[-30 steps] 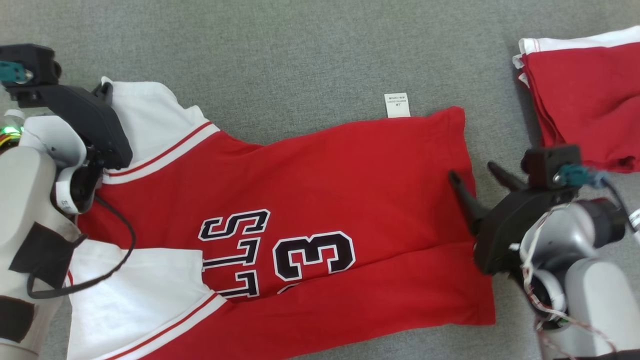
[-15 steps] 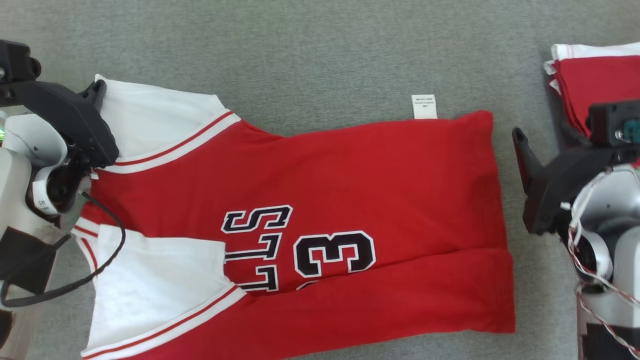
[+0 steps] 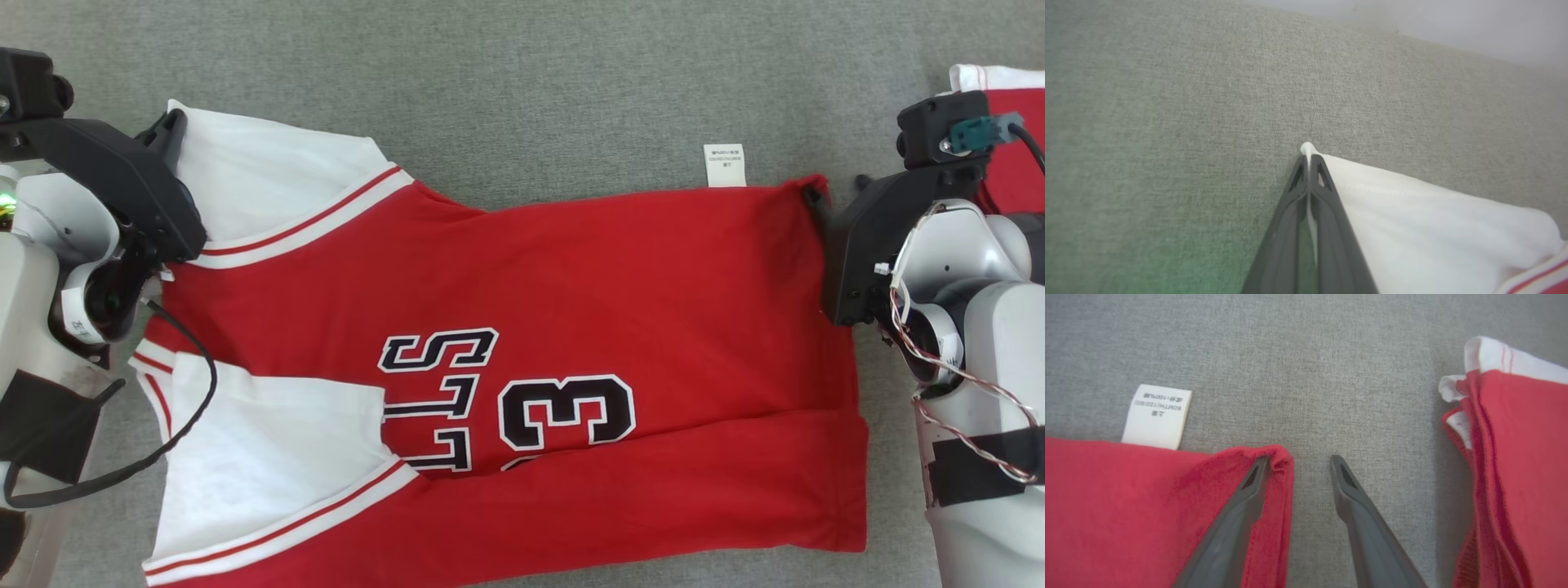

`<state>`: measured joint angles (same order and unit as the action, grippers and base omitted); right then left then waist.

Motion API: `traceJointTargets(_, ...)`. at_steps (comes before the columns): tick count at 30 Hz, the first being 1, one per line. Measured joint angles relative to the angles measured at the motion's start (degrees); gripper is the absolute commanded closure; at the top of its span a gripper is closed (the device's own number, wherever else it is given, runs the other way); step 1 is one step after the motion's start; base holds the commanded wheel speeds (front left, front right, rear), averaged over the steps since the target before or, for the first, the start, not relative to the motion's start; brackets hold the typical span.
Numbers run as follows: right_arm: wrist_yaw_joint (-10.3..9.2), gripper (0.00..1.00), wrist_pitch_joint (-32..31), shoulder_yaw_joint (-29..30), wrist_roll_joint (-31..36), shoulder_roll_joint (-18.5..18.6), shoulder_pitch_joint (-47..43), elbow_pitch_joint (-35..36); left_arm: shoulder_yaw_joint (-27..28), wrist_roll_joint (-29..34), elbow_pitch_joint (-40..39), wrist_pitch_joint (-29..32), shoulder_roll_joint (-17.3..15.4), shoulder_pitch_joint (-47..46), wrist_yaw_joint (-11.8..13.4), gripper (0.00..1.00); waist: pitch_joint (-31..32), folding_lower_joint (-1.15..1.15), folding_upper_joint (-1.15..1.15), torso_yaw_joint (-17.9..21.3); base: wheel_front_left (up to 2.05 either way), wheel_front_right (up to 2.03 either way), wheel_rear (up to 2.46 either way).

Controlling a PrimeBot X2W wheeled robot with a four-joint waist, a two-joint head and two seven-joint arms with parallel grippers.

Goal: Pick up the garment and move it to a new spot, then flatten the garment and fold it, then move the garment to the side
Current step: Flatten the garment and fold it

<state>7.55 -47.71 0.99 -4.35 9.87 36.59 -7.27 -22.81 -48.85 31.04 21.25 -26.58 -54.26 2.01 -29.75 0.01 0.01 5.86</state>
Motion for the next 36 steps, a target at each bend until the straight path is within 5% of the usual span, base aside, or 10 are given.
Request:
traceJointTargets(5, 0.0, 0.69, -2.4, -0.6, -1.8, 0.1, 0.9, -1.9, -0.1, -0.2, -0.2, 0.0, 0.1, 0.1, 0.0, 1.0, 0.2, 0.0, 0.0, -0.7, 0.0, 0.0, 0.0)
traceJointTargets(7, 0.0, 0.95, -3.3, -0.8, -2.2, 0.4, 0.9, -2.1, -0.1, -0.3, -0.2, 0.0, 0.1, 0.2, 0.0, 1.0, 0.3, 0.0, -0.01, -0.9, 0.0, 0.0, 0.0)
traceJointTargets(8, 0.0, 1.0, -3.3, -0.9, -2.4, 0.5, 0.9, -2.3, 0.0, -0.4, -0.2, -0.1, 0.1, 0.2, 0.0, 1.0, 0.4, -0.01, 0.0, -1.0, 0.0, 0.0, 0.0)
traceJointTargets(17, 0.0, 1.0, 3.9, 0.5, -1.8, 0.4, -0.4, -4.4, 3.1, -0.7, -2.2, -12.8, 1.9, 2.7, -1.3, 1.0, 2.5, 0.0, 0.0, -1.7, 0.0, 0.0, 0.0)
traceJointTargets(26, 0.0, 1.0, 12.6, 4.2, -2.0, -0.3, -6.8, -2.8, 5.8, -1.5, -9.4, -27.4, 4.8, 14.6, -3.8, 1.0, 6.8, -0.01, 0.0, -3.3, 0.0, 0.0, 0.0)
traceJointTargets(36, 0.0, 1.0, 16.0, 7.6, -1.3, -1.5, -17.0, 3.1, 6.5, -3.4, -22.5, -34.1, 6.0, 32.4, -5.5, 1.0, 11.2, -0.02, -0.01, -6.7, 0.0, 0.0, 0.0)
